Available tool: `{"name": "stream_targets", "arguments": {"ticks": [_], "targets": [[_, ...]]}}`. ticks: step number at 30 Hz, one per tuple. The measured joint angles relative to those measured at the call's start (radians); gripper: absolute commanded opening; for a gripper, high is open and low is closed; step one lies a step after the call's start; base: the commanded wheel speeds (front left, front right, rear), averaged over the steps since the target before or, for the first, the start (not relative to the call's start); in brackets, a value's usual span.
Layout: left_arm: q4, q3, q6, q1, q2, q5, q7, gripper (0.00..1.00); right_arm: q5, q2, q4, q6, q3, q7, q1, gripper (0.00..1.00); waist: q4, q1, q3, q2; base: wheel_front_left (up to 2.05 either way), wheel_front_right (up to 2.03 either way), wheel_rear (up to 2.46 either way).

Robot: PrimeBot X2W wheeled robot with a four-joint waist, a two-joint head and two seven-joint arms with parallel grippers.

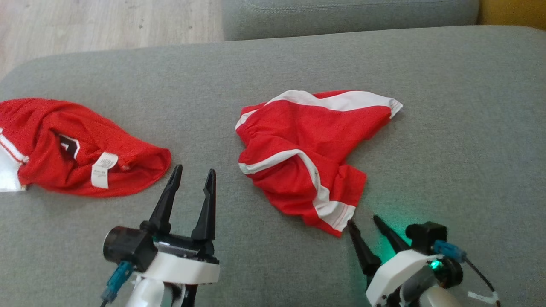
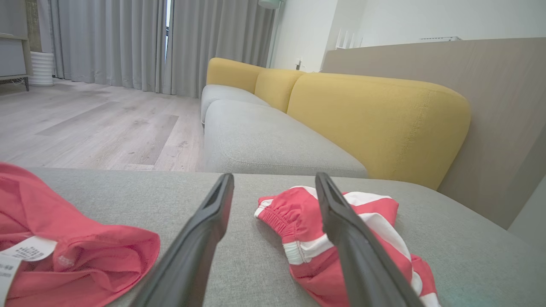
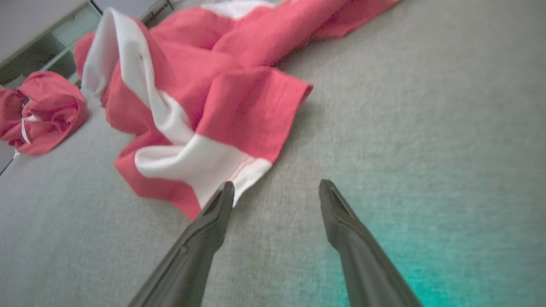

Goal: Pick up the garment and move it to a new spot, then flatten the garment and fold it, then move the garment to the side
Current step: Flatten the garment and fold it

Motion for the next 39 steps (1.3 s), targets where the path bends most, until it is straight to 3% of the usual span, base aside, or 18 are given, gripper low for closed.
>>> {"name": "stream_targets", "arguments": {"ticks": [10, 11, 12, 13, 19, 29, 33, 39], "targets": [[0.007, -0.007, 0.000, -0.007, 0.000, -0.003, 0.000, 1.00, 0.061, 0.000, 0.037, 0.000, 0.054, 0.042, -0.047, 1.00, 0.044, 0.0000, 0.013, 0.0000, 0.00, 0.00, 0.00], [0.007, -0.007, 0.000, -0.007, 0.000, -0.003, 0.000, 1.00, 0.061, 0.000, 0.040, 0.000, 0.055, 0.042, -0.049, 0.95, 0.048, 0.0000, 0.014, 0.0000, 0.00, 0.00, 0.00], [0.007, -0.007, 0.000, -0.007, 0.000, -0.003, 0.000, 1.00, 0.062, 0.000, 0.044, 0.000, 0.056, 0.042, -0.051, 0.43, 0.051, -0.0001, 0.014, 0.0000, 0.00, 0.00, 0.00], [0.008, -0.007, 0.000, -0.007, 0.000, -0.003, 0.000, 1.00, 0.062, 0.000, 0.050, 0.000, 0.056, 0.042, -0.055, 0.00, 0.053, 0.0000, 0.013, 0.0000, 0.00, 0.00, 0.00], [0.013, -0.005, 0.000, -0.006, 0.000, -0.003, 0.000, 1.00, 0.049, 0.003, 0.083, 0.000, 0.020, 0.021, -0.064, 0.00, 0.055, 0.0000, 0.007, 0.0000, 0.00, 0.00, 0.00], [0.016, -0.005, 0.000, -0.006, 0.001, -0.003, 0.000, 1.00, -0.109, 0.004, 0.050, 0.000, -0.260, -0.019, -0.066, 0.00, 0.021, 0.0000, -0.003, 0.0000, 0.00, 0.00, 0.00], [0.016, -0.041, 0.000, -0.007, 0.007, -0.003, 0.000, 1.00, -0.138, 0.004, 0.022, 0.000, -0.367, -0.019, -0.083, 0.00, 0.013, 0.0000, 0.010, 0.0000, 0.00, 0.00, 0.00], [0.036, -0.154, 0.000, -0.027, 0.036, -0.032, 0.000, 1.00, -0.139, 0.006, 0.000, 0.000, -0.381, 0.002, -0.125, 0.00, 0.005, 0.0000, 0.025, 0.0000, 0.00, 0.00, 0.00]]}}
